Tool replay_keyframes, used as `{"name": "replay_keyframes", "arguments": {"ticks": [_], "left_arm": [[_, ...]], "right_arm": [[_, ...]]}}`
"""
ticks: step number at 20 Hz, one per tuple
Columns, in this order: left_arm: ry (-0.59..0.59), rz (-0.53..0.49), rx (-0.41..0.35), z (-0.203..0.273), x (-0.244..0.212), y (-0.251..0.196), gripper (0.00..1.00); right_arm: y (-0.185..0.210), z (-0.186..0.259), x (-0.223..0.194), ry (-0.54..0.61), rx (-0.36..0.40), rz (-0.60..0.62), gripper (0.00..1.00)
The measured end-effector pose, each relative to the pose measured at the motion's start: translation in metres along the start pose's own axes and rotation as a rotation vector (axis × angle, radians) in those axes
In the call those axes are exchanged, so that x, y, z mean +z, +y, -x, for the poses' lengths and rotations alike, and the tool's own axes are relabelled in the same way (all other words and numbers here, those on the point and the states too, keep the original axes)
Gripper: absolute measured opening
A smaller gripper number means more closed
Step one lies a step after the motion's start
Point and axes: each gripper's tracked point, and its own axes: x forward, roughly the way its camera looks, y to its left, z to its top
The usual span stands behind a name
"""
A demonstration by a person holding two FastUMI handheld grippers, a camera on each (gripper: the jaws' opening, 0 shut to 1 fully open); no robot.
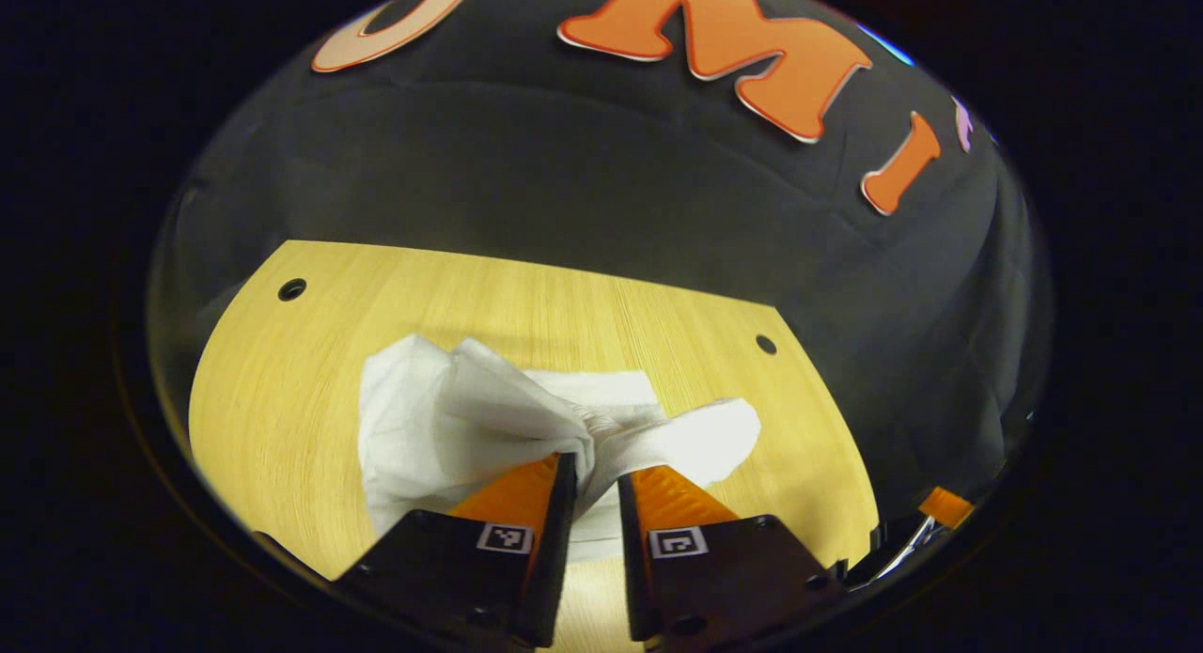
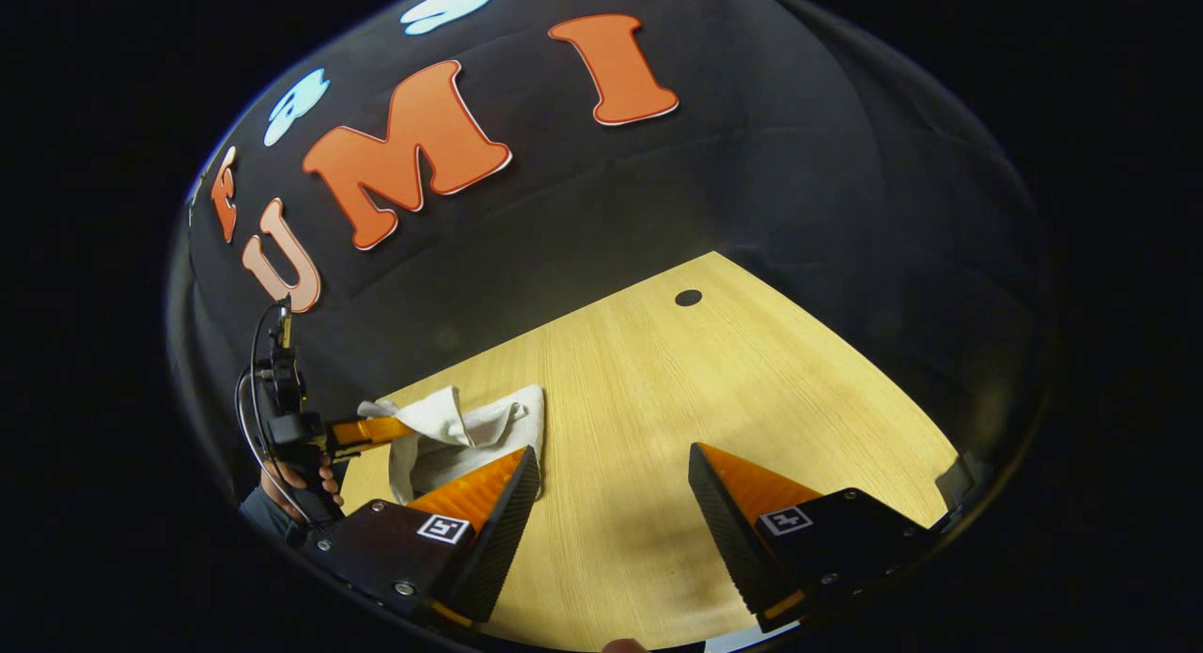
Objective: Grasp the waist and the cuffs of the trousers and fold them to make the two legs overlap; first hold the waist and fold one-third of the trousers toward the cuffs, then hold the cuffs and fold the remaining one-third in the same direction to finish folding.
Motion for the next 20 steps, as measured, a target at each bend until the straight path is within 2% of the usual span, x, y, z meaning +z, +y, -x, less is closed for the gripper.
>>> {"name": "replay_keyframes", "arguments": {"ticks": [1,3,5,6,7,8,9,10,11,13,15,16,17,20], "left_arm": [[0.018,-0.035,-0.013,0.007,-0.008,-0.007,0.49],[0.035,-0.099,-0.035,0.019,-0.017,-0.024,0.79],[0.030,-0.152,-0.053,0.026,-0.022,-0.035,0.96],[0.025,-0.175,-0.067,0.033,-0.022,-0.037,0.99],[0.009,-0.188,-0.085,0.037,-0.020,-0.044,0.93],[-0.024,-0.205,-0.121,0.043,-0.013,-0.052,0.94],[-0.060,-0.237,-0.119,0.050,-0.004,-0.055,0.97],[-0.090,-0.270,-0.093,0.052,0.003,-0.052,0.92],[-0.100,-0.293,-0.081,0.053,0.006,-0.048,0.96],[-0.079,-0.291,-0.091,0.041,0.006,-0.052,1.00],[-0.037,-0.284,-0.090,0.018,-0.002,-0.059,0.97],[-0.037,-0.294,-0.096,0.007,-0.004,-0.067,1.00],[-0.034,-0.318,-0.103,0.000,-0.009,-0.076,0.98],[-0.002,-0.433,-0.132,-0.014,-0.037,-0.110,1.00]], "right_arm": [[-0.003,-0.001,0.000,0.001,-0.001,-0.001,0.96],[-0.004,-0.003,0.001,0.002,0.008,-0.004,0.96],[-0.003,-0.005,0.002,0.001,0.018,-0.001,0.96],[-0.001,-0.007,0.002,0.003,0.023,0.002,0.96],[0.003,-0.008,0.003,0.003,0.035,0.006,0.96],[0.007,-0.009,0.004,0.001,0.043,0.011,0.96],[0.011,-0.011,0.004,0.002,0.055,0.017,0.96],[0.016,-0.013,0.004,0.005,0.064,0.022,0.96],[0.019,-0.016,0.004,0.008,0.072,0.026,0.96],[0.026,-0.017,0.004,0.008,0.090,0.029,0.96],[0.028,-0.016,-0.001,0.015,0.093,0.042,0.96],[0.025,-0.015,-0.003,0.017,0.088,0.053,0.96],[0.021,-0.012,-0.005,0.020,0.080,0.063,0.96],[0.001,-0.006,-0.005,0.024,0.033,0.076,0.96]]}}
